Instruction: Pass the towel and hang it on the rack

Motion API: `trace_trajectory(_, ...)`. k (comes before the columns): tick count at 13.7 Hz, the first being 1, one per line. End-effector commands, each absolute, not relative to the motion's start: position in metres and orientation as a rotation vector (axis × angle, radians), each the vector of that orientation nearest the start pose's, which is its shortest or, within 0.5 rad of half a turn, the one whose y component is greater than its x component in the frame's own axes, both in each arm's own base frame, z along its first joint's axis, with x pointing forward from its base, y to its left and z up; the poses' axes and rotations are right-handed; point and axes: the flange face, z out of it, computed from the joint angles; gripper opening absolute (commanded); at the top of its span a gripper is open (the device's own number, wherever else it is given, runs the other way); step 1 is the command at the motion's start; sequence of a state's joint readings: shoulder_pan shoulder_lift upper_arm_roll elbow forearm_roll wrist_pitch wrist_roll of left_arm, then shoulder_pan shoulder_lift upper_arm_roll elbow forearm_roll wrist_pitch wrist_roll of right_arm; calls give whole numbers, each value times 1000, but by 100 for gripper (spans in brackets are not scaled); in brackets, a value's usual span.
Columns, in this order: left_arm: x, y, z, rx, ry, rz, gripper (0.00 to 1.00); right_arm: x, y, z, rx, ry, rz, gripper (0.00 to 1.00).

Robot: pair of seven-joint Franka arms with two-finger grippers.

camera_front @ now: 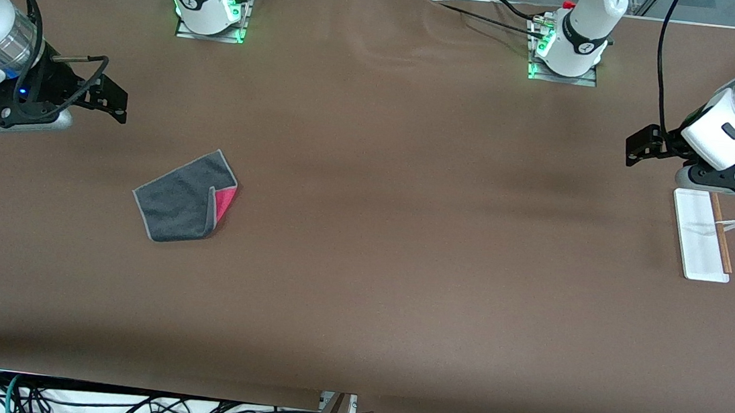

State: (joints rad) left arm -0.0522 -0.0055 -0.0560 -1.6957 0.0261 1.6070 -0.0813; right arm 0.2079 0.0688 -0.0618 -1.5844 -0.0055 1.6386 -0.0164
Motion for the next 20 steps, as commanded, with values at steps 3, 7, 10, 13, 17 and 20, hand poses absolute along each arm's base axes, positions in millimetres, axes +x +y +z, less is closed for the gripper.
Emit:
trace_trajectory(3,550,-56,577,-3097,34,130,100,571,80,588,-3155,-274,37,100)
trace_trajectory(7,550,-56,576,-3097,34,132,100,573,77,587,-3165,-266,36,100)
trace_trajectory(10,550,-56,576,-3097,34,132,100,575,77,587,-3171,-272,26,100)
trace_trajectory(13,550,-56,577,-3097,32,130,100,572,78,581,-3165,-256,62,100)
trace_trajectory(17,550,-55,576,-3097,29,132,100,572,84,555,-3153,-265,107,100)
trace_trajectory(20,550,-50,575,-3097,15,137,100,573,89,507,-3156,-191,133,100)
